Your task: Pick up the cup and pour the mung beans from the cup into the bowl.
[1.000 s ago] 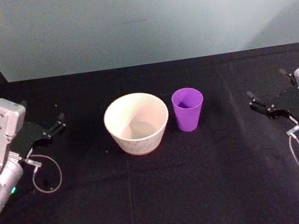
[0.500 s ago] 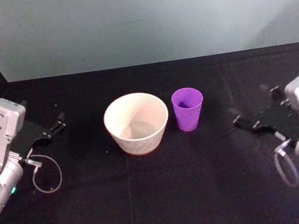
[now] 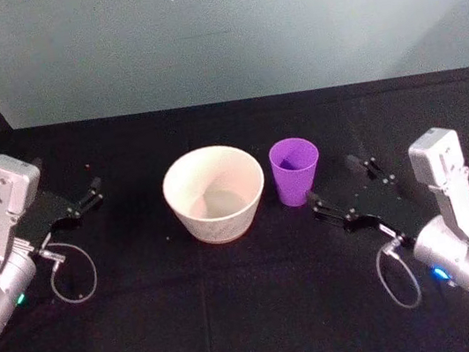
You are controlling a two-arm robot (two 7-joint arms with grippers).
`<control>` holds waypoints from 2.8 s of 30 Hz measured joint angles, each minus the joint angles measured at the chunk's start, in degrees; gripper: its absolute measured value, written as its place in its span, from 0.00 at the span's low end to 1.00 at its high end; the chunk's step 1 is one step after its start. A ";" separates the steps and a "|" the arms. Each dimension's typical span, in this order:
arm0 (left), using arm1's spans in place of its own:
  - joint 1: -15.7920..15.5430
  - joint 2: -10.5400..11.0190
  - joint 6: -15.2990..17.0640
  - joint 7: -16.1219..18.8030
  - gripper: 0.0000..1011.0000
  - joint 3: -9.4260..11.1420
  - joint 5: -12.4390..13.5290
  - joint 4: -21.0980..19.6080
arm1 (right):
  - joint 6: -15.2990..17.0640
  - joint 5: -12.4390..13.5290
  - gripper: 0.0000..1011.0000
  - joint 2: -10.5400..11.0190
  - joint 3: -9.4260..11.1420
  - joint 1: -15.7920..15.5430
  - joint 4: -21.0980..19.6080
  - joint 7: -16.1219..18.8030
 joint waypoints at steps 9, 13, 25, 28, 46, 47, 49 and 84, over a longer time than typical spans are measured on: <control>0.00 0.00 0.00 0.00 0.99 0.00 0.00 0.00 | -0.53 1.51 0.99 -3.97 -0.13 4.24 5.89 4.77; 0.00 0.00 0.00 0.00 0.99 0.00 0.00 0.00 | 0.23 0.85 0.99 -5.42 -0.38 6.19 8.30 5.41; 0.00 0.00 0.00 0.00 0.99 0.00 0.00 0.00 | 1.84 -1.35 0.99 -8.48 -0.27 10.26 13.64 7.37; 0.00 0.00 0.00 0.00 0.99 0.00 0.00 0.00 | 1.80 -1.42 0.99 -8.82 -0.11 10.48 14.07 7.88; 0.00 0.00 0.00 0.00 0.99 0.00 0.00 0.00 | 3.68 -3.19 0.73 -8.22 2.79 7.41 7.91 7.85; 0.00 0.00 0.00 0.00 0.99 0.00 0.00 0.00 | 4.12 -3.27 0.73 -7.92 3.05 6.96 6.73 7.55; 0.00 0.00 0.00 0.00 0.99 0.00 0.00 0.00 | 5.78 -3.51 0.72 -7.11 3.86 5.75 3.41 6.61; 0.00 0.00 0.00 0.00 0.99 0.00 0.00 0.00 | 12.18 -2.53 0.72 -5.42 9.45 0.65 -9.64 5.03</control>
